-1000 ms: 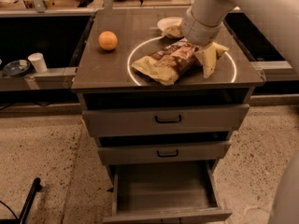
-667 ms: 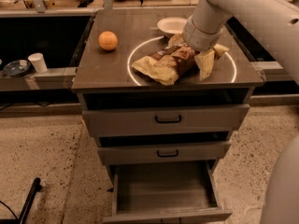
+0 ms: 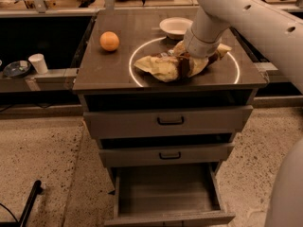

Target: Place brown chip bag into bottom drawer

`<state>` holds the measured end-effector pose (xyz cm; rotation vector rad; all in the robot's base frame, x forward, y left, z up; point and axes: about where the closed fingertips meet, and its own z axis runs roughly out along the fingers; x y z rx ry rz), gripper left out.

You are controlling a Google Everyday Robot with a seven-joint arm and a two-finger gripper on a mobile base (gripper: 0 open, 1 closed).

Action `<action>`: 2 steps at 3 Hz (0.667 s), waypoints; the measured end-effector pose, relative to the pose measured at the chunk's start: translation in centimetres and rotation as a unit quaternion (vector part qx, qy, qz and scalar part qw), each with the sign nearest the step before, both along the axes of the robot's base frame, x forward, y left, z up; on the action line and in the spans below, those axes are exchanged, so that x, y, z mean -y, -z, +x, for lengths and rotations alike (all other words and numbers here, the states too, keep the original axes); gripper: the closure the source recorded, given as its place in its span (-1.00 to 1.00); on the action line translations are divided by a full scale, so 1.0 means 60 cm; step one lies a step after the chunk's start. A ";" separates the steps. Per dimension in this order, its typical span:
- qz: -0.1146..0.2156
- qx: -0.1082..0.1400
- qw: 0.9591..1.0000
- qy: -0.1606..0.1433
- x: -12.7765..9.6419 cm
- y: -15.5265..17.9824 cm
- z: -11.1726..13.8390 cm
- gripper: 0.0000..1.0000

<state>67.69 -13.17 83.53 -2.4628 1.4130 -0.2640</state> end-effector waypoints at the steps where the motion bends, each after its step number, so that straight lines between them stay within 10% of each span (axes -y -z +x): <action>1: 0.000 0.000 1.000 0.001 0.000 0.000 0.000 0.89; 2: 0.000 0.000 1.000 0.000 0.000 0.000 0.000 1.00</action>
Offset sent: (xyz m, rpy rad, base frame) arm 0.0000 0.0000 -0.0002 0.0004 0.0002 -0.0010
